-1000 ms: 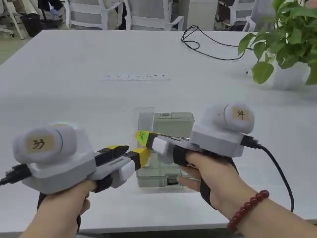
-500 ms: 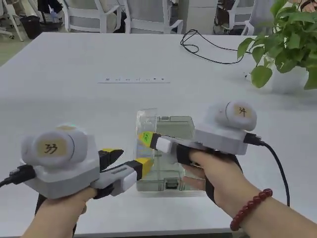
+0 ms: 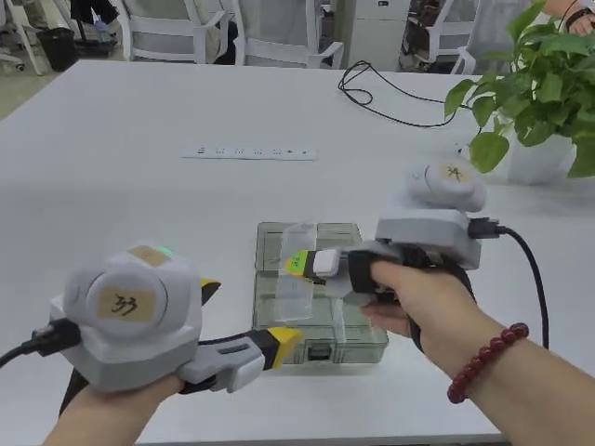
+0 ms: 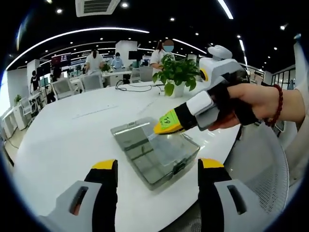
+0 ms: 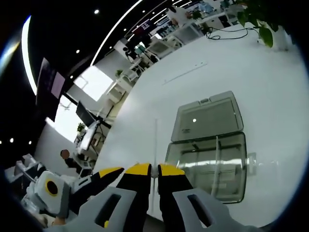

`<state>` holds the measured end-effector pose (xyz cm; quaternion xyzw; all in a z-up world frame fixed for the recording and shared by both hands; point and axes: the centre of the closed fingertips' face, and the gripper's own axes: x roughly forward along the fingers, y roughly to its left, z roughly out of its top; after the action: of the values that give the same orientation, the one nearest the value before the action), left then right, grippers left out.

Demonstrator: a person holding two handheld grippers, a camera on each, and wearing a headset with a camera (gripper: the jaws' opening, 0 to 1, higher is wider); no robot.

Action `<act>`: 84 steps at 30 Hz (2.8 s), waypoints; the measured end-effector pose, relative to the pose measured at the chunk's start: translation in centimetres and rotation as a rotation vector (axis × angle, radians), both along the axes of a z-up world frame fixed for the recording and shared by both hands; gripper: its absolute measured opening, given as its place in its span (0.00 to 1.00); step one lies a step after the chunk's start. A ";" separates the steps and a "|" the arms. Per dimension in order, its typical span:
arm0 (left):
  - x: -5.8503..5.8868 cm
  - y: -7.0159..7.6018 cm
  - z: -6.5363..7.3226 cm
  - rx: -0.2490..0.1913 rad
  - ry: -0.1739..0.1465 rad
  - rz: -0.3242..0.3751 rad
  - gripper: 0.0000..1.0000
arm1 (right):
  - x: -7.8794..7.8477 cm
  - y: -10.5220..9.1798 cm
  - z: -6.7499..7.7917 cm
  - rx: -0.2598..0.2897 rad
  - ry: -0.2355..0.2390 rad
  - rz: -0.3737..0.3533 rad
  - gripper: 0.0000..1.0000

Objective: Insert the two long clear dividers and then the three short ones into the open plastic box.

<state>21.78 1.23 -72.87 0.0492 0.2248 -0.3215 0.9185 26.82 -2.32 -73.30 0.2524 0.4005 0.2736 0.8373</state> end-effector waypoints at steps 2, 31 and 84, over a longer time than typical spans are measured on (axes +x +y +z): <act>0.0 0.0 0.0 0.002 -0.008 -0.008 0.71 | -0.1 -0.4 -0.6 -0.036 0.041 -0.005 0.06; -0.1 -0.2 -1.1 0.040 -0.028 -0.082 1.00 | 0.1 -1.7 -5.2 -0.248 0.307 -0.002 0.06; 1.0 0.5 -1.6 0.031 -0.017 -0.087 0.96 | 1.0 -1.1 -8.0 -0.546 0.369 0.212 0.07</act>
<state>22.74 1.75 -74.43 0.0759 0.2195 -0.3569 0.9048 27.78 -3.45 -81.30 0.0211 0.6275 0.1915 0.7544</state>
